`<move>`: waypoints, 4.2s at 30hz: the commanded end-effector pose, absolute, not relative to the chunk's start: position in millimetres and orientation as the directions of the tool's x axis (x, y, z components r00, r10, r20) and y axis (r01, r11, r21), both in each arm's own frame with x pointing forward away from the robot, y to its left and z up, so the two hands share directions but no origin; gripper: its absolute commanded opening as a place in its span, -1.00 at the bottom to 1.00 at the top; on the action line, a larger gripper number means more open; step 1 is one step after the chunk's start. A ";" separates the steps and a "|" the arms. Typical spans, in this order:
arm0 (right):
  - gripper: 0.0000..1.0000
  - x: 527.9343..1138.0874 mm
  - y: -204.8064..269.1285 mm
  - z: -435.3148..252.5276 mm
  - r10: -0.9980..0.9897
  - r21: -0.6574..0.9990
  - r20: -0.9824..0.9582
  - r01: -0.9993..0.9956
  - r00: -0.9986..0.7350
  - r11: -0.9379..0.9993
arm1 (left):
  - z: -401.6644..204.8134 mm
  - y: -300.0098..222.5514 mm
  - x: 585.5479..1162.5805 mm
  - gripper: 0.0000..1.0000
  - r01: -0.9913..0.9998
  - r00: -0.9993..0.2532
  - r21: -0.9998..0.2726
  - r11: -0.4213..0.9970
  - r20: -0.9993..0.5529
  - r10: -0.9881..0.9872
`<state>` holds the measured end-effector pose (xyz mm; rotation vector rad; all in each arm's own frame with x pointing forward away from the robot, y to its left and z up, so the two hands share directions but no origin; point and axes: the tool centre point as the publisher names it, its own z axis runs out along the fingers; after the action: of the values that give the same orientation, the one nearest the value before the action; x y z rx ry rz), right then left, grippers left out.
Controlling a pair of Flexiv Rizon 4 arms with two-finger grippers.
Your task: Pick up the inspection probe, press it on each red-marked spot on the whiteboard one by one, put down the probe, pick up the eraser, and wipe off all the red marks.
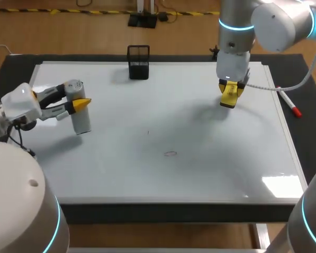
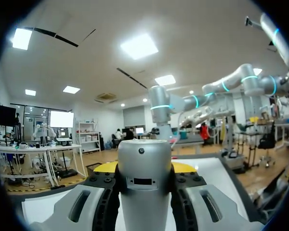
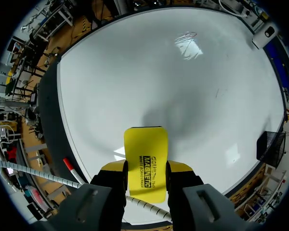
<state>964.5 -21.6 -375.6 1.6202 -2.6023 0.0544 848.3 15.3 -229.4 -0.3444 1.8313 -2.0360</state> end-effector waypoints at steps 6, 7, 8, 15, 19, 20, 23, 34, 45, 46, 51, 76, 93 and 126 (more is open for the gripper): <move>-1.00 964.9 -22.2 -374.6 -0.895 0.008 0.086 -0.898 -0.438 0.440 | -227.2 17.1 845.5 -1.00 0.115 -0.897 -0.990 -0.077 -0.070 -0.436; -1.00 964.9 -22.2 -374.6 -0.895 0.008 0.086 -0.898 -0.438 0.440 | -227.2 17.1 845.5 -1.00 0.115 -0.897 -0.990 -0.077 -0.070 -0.436; -1.00 964.9 -22.2 -374.6 -0.895 0.008 0.086 -0.898 -0.438 0.440 | -227.2 17.1 845.5 -1.00 0.115 -0.897 -0.990 -0.077 -0.070 -0.436; -1.00 949.9 4.2 -376.8 -0.915 -0.001 0.092 -0.919 -0.394 0.395 | -227.2 17.1 845.5 -1.00 0.115 -0.897 -0.990 -0.077 -0.070 -0.436; -1.00 936.1 23.9 -376.0 -0.933 -0.001 0.075 -0.936 -0.351 0.352 | -227.2 17.1 845.5 -1.00 0.115 -0.897 -0.990 -0.077 -0.070 -0.436; -1.00 932.6 29.2 -375.4 -0.938 -0.005 0.075 -0.940 -0.339 0.340 | -227.2 17.1 845.5 -1.00 0.115 -0.897 -0.990 -0.077 -0.070 -0.436; -1.00 920.5 46.2 -371.0 -0.948 -0.015 0.066 -0.951 -0.310 0.310 | -227.2 17.1 845.5 -1.00 0.115 -0.897 -0.990 -0.077 -0.070 -0.436; -1.00 871.2 116.9 -366.3 -0.969 -0.005 0.046 -0.970 -0.244 0.244 | -227.2 17.1 845.5 -1.00 0.115 -0.897 -0.990 -0.077 -0.070 -0.436; -1.00 820.3 183.8 -372.3 -0.979 -0.045 0.078 -0.982 -0.186 0.183 | -227.2 17.1 845.5 -1.00 0.115 -0.897 -0.990 -0.077 -0.070 -0.436; -1.00 816.3 188.4 -372.4 -0.981 -0.045 0.072 -0.983 -0.179 0.176 | -227.2 17.1 845.5 -1.00 0.115 -0.897 -0.990 -0.077 -0.070 -0.436; -1.00 800.1 206.6 -374.5 -0.989 -0.067 0.065 -0.989 -0.133 0.129 | -227.2 17.1 845.5 -1.00 0.115 -0.897 -0.990 -0.077 -0.070 -0.436; -1.00 760.6 227.0 -404.7 -0.997 -0.034 0.041 -0.998 -0.058 0.057 | -227.2 17.1 845.5 -1.00 0.115 -0.897 -0.990 -0.077 -0.070 -0.436; -1.00 763.4 217.9 -415.6 -0.998 -0.010 0.046 -0.999 -0.053 0.053 | -227.2 17.1 845.5 -1.00 0.115 -0.897 -0.990 -0.077 -0.070 -0.436; -1.00 780.1 140.6 -420.8 -0.976 -0.017 0.093 -0.980 -0.198 0.197 | -227.2 17.1 845.5 -1.00 0.115 -0.897 -0.990 -0.077 -0.070 -0.436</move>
<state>780.0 149.5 -420.1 1.9384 -2.3779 0.1144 846.3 17.1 -228.1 -0.3468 1.8341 -2.0336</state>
